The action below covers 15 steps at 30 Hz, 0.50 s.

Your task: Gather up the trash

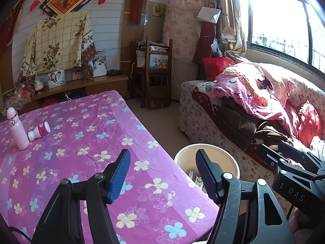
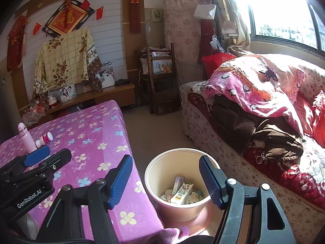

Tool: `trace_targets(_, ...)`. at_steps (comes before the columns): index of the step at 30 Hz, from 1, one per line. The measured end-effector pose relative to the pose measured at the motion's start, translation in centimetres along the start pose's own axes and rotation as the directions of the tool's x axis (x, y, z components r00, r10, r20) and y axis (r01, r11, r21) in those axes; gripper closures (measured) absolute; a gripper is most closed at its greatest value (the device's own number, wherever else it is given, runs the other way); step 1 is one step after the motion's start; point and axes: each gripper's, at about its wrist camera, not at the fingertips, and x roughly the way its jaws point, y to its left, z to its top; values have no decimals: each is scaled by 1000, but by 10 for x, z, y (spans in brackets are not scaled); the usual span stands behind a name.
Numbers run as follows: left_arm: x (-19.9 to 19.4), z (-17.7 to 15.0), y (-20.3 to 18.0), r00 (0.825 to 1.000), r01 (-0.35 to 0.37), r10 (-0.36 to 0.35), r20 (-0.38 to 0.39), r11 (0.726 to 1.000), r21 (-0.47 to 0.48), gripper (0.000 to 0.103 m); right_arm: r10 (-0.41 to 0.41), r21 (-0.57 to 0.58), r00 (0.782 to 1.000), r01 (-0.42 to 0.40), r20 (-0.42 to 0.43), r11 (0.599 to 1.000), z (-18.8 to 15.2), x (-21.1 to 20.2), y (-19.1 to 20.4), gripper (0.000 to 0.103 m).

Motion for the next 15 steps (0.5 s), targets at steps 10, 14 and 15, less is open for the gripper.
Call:
trace_targets(10, -1, 0, -2, 1000, -4, 4, 1, 1000, 6, 35, 3, 3, 1000, -3, -6, 1000, 0, -1, -2, 31)
trace_targets(14, -1, 0, -2, 1000, 0, 0, 1, 1000, 7, 35, 2, 1, 1000, -2, -6, 1000, 0, -1, -2, 31)
trace_targets(15, -1, -1, -2, 1000, -1, 1, 1, 1000, 9, 35, 2, 0, 1000, -2, -5, 1000, 0, -2, -2, 31)
